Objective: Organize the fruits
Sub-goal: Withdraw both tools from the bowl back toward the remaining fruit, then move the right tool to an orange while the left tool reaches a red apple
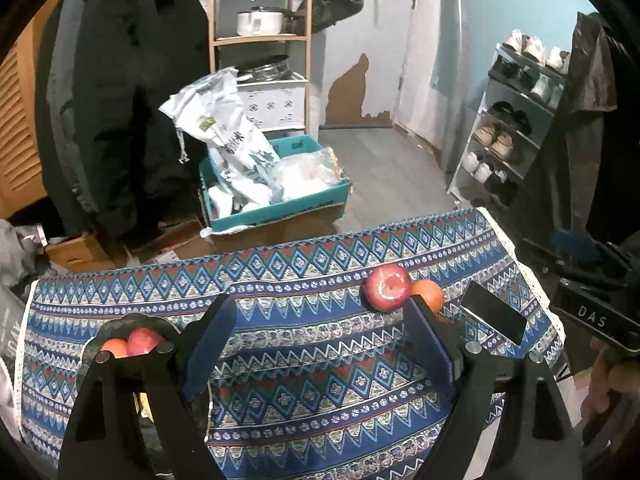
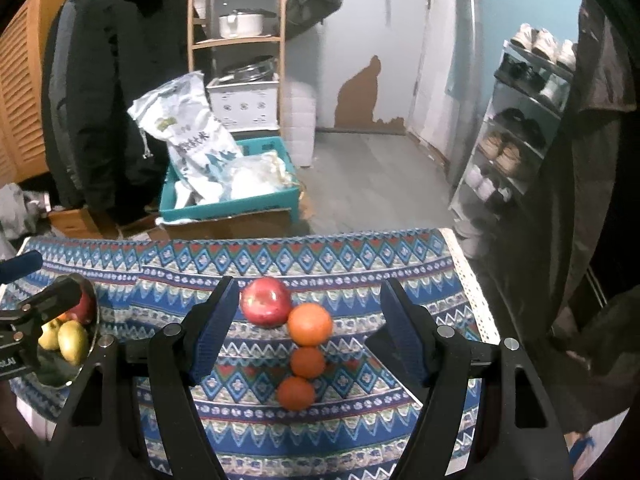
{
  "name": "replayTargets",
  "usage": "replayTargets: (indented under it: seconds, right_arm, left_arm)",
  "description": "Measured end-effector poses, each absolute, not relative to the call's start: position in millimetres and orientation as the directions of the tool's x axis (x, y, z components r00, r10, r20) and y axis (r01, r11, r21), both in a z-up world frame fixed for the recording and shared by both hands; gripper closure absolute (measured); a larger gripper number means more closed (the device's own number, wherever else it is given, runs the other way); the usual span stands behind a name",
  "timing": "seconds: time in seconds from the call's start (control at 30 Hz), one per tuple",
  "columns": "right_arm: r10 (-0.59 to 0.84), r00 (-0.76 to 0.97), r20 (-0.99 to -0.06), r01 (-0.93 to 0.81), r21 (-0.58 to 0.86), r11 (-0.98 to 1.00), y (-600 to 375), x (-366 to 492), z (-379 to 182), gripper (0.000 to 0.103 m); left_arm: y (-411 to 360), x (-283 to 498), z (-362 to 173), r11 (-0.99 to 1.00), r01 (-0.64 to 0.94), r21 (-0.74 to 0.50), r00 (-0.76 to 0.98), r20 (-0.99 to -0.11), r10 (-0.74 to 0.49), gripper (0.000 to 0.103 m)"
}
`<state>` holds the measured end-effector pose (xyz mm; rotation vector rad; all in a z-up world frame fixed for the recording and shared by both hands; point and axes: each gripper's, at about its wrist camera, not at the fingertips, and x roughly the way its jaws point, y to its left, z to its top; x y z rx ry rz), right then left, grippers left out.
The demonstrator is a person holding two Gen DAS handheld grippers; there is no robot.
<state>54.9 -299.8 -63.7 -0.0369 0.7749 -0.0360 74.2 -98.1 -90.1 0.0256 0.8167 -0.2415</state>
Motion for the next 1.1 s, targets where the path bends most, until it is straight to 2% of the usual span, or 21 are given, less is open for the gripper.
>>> replayTargets:
  seconds: [0.47,0.77,1.1]
  right_arm:
    - [-0.032,0.599,-0.800,0.035,-0.013,0.999,-324.8,68.9,-125.3,0.030]
    - [0.048,0.477,-0.878,0.037,0.075,0.997,-332.5,80.4,-187.3,0.030]
    - [0.052,0.351,-0.935,0.008,0.059,0.998,-325.0,83.4,-241.8,0.030]
  left_arm:
    - [-123.0,95.2,-145.4,0.967,0.251,-0.049,0.571,-0.799,-0.189,0.016]
    - [-131.5,104.1,-181.8,0.971,0.239,-0.019,0.527,-0.837,-0.147,0.016]
    - [-136.9,108.0,-218.5,0.968,0.250,0.023,0.471,-0.876,-0.101,0.016]
